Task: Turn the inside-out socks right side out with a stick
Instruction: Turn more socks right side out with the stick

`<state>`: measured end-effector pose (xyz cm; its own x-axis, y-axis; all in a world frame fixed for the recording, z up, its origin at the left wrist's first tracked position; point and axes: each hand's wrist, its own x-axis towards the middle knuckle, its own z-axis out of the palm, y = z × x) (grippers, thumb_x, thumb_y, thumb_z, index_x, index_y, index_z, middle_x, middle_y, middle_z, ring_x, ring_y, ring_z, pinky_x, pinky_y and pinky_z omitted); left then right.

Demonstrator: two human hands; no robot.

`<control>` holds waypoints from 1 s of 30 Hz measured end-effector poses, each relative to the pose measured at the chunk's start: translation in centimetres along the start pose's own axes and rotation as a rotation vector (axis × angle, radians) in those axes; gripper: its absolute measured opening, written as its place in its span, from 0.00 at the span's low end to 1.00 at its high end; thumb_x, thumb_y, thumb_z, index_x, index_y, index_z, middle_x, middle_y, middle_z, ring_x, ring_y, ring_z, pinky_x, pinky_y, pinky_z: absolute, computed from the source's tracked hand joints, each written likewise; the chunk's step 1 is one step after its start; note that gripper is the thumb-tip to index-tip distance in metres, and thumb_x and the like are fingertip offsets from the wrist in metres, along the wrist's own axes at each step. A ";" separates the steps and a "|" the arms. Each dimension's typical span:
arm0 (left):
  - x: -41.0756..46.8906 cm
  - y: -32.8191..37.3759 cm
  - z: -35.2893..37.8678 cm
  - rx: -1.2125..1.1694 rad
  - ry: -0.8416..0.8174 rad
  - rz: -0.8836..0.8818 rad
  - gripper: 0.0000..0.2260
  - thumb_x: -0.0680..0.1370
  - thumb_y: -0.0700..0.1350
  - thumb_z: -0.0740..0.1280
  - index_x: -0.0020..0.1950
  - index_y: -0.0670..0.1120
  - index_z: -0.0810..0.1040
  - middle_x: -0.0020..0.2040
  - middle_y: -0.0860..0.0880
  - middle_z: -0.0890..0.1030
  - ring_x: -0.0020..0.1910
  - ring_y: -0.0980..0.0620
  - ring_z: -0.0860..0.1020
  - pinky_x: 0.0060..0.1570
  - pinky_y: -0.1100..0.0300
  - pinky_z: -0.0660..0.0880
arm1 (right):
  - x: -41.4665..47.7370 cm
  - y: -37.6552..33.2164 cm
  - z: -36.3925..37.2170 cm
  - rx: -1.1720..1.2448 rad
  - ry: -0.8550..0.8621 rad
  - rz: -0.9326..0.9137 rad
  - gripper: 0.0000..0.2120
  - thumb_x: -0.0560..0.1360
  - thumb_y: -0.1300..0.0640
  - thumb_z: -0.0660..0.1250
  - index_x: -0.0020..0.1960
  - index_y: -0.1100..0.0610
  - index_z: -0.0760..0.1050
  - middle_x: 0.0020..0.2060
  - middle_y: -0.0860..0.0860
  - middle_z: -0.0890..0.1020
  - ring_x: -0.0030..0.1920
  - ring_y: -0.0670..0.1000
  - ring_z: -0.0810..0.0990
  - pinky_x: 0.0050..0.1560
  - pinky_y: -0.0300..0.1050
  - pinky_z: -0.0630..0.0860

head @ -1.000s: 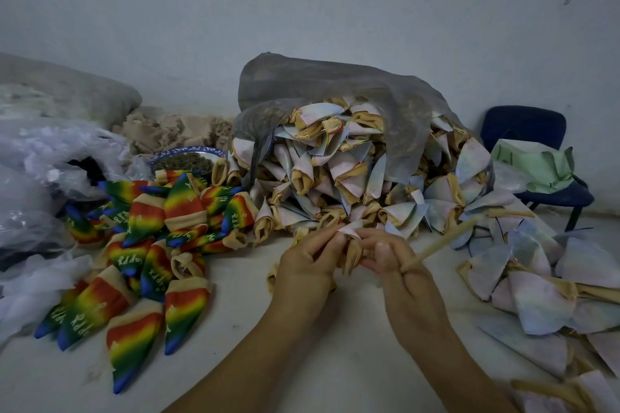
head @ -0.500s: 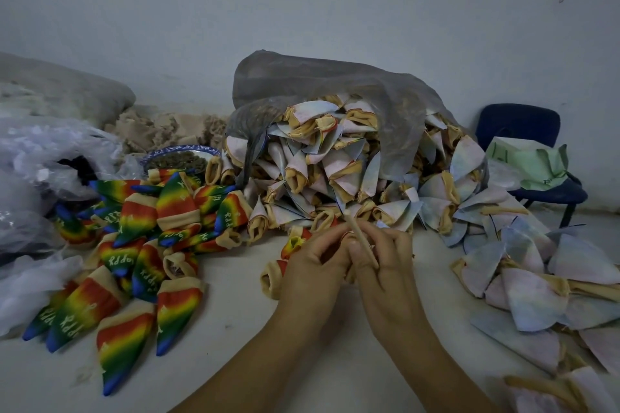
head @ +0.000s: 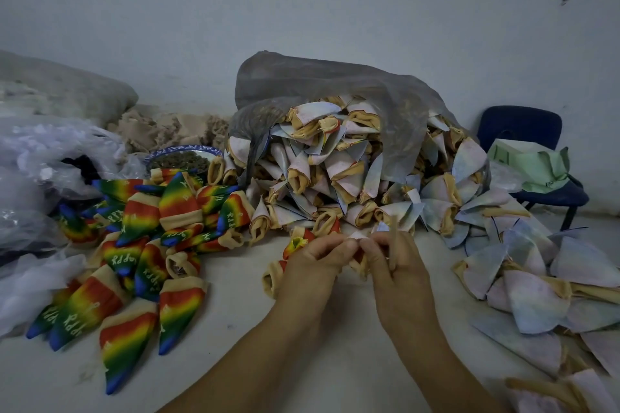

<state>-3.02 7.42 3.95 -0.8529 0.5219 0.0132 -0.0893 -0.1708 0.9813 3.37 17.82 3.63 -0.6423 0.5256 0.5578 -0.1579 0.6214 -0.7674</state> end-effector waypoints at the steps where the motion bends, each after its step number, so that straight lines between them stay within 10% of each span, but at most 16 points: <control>1: 0.0 0.0 -0.1 -0.026 -0.027 -0.037 0.06 0.78 0.49 0.69 0.49 0.55 0.86 0.33 0.59 0.80 0.30 0.63 0.74 0.33 0.70 0.68 | 0.0 0.1 -0.1 0.010 0.002 0.033 0.07 0.78 0.52 0.62 0.43 0.42 0.71 0.43 0.47 0.75 0.43 0.40 0.75 0.39 0.27 0.69; 9: 0.5 0.4 -0.4 -0.612 -0.269 -0.326 0.08 0.72 0.47 0.69 0.42 0.42 0.81 0.31 0.49 0.74 0.26 0.58 0.68 0.25 0.66 0.67 | -0.1 -0.9 0.3 0.235 -0.018 0.135 0.12 0.76 0.48 0.58 0.41 0.55 0.73 0.33 0.47 0.77 0.33 0.39 0.76 0.32 0.28 0.70; 15: 0.4 0.2 0.0 -0.481 -0.285 -0.333 0.23 0.74 0.59 0.67 0.53 0.40 0.84 0.39 0.47 0.79 0.33 0.56 0.74 0.34 0.65 0.70 | -0.3 -1.3 0.8 0.328 -0.103 0.244 0.13 0.76 0.48 0.58 0.39 0.54 0.72 0.27 0.43 0.78 0.27 0.37 0.76 0.27 0.29 0.70; 20: 0.3 -0.1 -0.2 -0.377 -0.338 -0.215 0.12 0.76 0.50 0.70 0.51 0.43 0.75 0.44 0.47 0.78 0.46 0.51 0.76 0.49 0.59 0.73 | 0.0 0.2 -0.2 0.346 -0.098 0.370 0.17 0.79 0.48 0.58 0.46 0.60 0.75 0.37 0.59 0.80 0.37 0.48 0.77 0.39 0.45 0.76; 23: 0.5 -0.2 -0.4 -0.425 -0.259 -0.201 0.06 0.76 0.47 0.70 0.45 0.45 0.80 0.47 0.43 0.81 0.50 0.47 0.78 0.59 0.52 0.73 | -0.1 0.0 -0.4 0.200 -0.062 0.207 0.14 0.73 0.41 0.58 0.42 0.51 0.73 0.29 0.46 0.76 0.29 0.39 0.72 0.31 0.31 0.69; 30: 0.6 -0.2 -0.3 -0.401 -0.111 -0.130 0.11 0.71 0.49 0.71 0.47 0.43 0.81 0.52 0.43 0.84 0.52 0.49 0.82 0.50 0.60 0.78 | -0.6 0.4 0.4 0.081 -0.082 0.189 0.15 0.71 0.37 0.55 0.46 0.47 0.69 0.38 0.47 0.75 0.38 0.44 0.73 0.36 0.30 0.68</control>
<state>-3.67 7.53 3.75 -0.7632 0.6431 -0.0632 -0.4035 -0.3978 0.8240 3.38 17.51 2.86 -0.7243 0.5773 0.3770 -0.0865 0.4664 -0.8803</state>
